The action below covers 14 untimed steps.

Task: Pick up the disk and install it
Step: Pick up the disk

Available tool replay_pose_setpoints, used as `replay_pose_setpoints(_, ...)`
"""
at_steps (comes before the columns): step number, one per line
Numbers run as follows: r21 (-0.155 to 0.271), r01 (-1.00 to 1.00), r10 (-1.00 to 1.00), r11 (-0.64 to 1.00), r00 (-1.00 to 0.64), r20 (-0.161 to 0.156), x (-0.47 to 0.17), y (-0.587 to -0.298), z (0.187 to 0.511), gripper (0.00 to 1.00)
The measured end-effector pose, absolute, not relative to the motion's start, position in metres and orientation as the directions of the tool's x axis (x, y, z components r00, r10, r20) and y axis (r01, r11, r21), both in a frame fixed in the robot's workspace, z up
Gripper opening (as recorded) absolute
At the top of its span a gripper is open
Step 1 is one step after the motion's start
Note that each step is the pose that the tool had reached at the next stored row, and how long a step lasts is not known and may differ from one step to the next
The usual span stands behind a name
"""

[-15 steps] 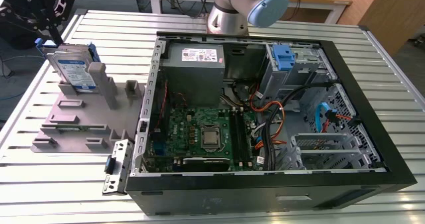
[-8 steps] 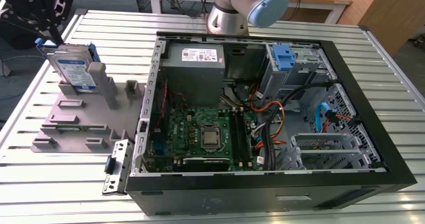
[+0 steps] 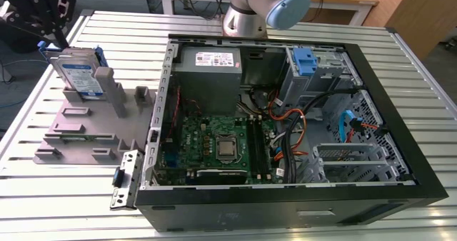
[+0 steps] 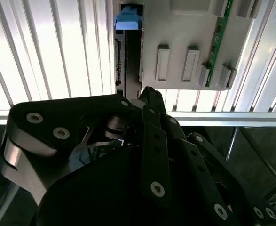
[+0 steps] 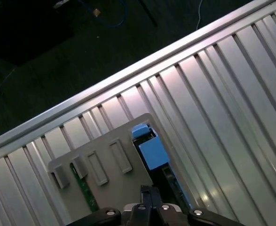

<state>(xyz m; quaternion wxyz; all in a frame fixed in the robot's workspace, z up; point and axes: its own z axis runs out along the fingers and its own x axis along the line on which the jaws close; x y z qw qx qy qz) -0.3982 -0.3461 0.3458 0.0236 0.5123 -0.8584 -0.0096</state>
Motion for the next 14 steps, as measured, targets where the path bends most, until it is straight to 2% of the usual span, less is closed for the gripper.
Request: replay_pose_setpoints(14, 0.038, -0.96, -0.96, 0.279, -0.278, 0.028, -0.3982, -0.3461, 0.3446, 0.11)
